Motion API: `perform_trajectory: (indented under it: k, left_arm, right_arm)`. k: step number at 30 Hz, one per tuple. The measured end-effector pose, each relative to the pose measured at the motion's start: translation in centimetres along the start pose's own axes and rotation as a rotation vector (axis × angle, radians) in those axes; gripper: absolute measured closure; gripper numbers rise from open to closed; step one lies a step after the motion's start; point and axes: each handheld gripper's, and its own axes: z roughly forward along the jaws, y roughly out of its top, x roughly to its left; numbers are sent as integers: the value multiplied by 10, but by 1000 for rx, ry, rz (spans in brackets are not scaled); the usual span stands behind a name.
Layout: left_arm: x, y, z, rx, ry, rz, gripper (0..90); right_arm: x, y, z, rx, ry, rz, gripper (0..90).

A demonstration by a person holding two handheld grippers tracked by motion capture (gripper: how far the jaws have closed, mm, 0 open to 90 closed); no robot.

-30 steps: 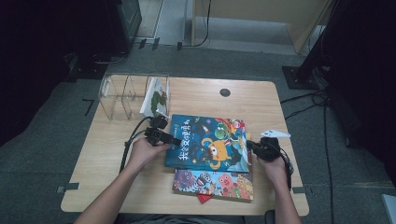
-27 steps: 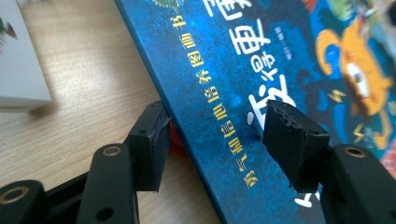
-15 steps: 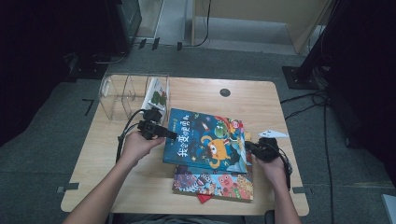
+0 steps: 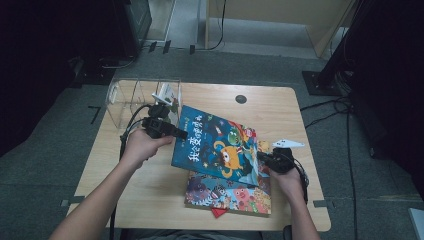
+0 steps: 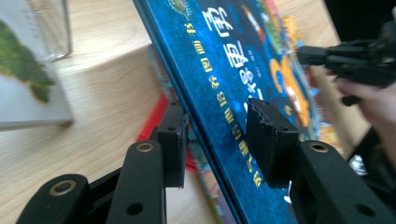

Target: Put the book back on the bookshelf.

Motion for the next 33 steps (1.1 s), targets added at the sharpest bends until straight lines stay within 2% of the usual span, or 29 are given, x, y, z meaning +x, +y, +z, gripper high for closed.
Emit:
perform_trajectory:
  k: [1, 3, 6, 8, 10, 16, 22, 27, 29, 32, 33]
  left_arm:
    - [-2, 2, -2, -6, -12, -7, 600]
    - [-5, 7, -6, -4, -8, -8, 608]
    - [-6, 14, -12, 21, -9, -42, 626]
    - [-8, 19, -16, 28, -4, -46, 636]
    - [-10, 24, -20, 29, -18, -57, 646]
    - [-22, 41, -28, 46, -10, -54, 666]
    - [-33, 54, -32, 70, 6, -32, 688]
    - [-34, 62, -36, 62, -10, -41, 691]
    - [-35, 63, -34, 77, 1, -39, 697]
    - [-36, 65, -31, 84, -4, -43, 694]
    - [-36, 67, -32, 82, -22, -40, 702]
  right_arm:
    - [0, 0, 0, 0, 0, 0, 900]
    - [3, 1, 1, 2, 6, -6, 900]
    - [8, 2, 5, 1, 8, -25, 900]
    - [9, 2, 6, 0, 8, -26, 900]
    - [11, 3, 7, 0, 11, -31, 900]
    - [17, 5, 11, -2, 16, -52, 900]
    - [19, 5, 13, -4, 18, -56, 900]
    - [21, 7, 16, -5, 40, -63, 900]
    - [22, 8, 18, -7, 39, -73, 900]
    - [23, 9, 19, -6, 42, -78, 900]
    - [24, 9, 20, -5, 40, -82, 900]
